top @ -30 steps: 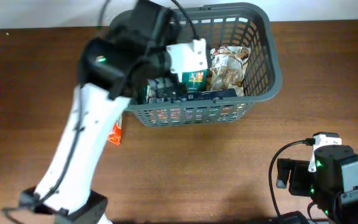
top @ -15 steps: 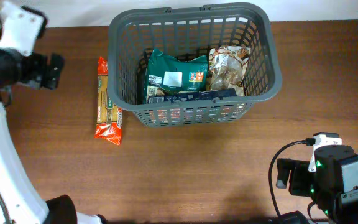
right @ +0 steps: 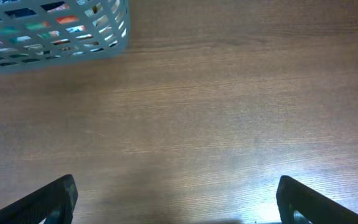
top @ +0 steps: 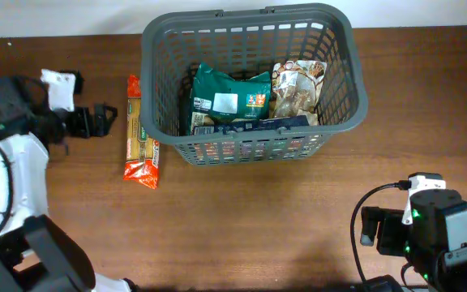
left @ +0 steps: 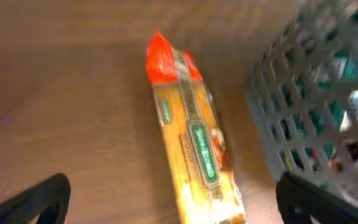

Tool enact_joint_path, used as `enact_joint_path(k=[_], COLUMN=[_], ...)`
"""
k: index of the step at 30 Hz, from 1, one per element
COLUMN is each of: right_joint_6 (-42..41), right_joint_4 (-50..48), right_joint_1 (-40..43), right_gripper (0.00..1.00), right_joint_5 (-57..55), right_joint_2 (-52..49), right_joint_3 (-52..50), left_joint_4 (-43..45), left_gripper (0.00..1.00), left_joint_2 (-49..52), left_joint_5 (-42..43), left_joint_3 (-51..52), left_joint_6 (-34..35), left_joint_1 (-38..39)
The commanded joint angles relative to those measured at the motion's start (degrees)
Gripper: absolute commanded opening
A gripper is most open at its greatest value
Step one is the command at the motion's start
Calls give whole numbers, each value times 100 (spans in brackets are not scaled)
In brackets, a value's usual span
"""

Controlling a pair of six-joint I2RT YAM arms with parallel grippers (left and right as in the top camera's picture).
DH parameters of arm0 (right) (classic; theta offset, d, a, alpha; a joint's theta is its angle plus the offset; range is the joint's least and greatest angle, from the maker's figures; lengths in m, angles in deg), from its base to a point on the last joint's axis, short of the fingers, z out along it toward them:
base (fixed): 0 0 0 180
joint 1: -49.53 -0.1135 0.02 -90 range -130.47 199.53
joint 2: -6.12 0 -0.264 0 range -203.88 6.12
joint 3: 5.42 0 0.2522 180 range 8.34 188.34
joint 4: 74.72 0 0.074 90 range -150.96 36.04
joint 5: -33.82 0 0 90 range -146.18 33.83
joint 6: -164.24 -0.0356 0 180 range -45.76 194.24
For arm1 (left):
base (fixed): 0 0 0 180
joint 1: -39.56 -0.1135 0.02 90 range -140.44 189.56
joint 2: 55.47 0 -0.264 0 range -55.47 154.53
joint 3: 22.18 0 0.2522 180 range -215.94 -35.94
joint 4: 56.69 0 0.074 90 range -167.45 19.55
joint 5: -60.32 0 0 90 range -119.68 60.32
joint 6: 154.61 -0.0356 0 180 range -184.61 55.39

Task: Pack container
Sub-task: 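Grasp the red-orange spaghetti pack with the left gripper and lift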

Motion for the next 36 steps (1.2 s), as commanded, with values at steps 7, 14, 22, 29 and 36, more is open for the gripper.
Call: enact_joint_path(k=[7, 14, 22, 29, 36], right_joint_6=[37, 37, 37, 37, 37], right_joint_4=[-17, -17, -17, -17, -17], right_joint_1=[11, 11, 11, 11, 11], right_gripper=[99, 99, 99, 99, 99], right_joint_5=[11, 11, 11, 11, 11], right_joint_2=[42, 42, 42, 42, 42], right_joint_3=[-17, -17, -17, -17, -17], left_joint_4=[833, 977, 1049, 1051, 1036], left_gripper=[99, 99, 99, 99, 99], left_joint_2=[953, 1257, 1338, 1432, 1770], left_joint_5=[243, -1211, -1993, -2159, -2159], left_joint_3=[466, 466, 468, 468, 468], left_joint_6=[428, 721, 1115, 1137, 1137], left_joint_1=[846, 1482, 1567, 1585, 1692])
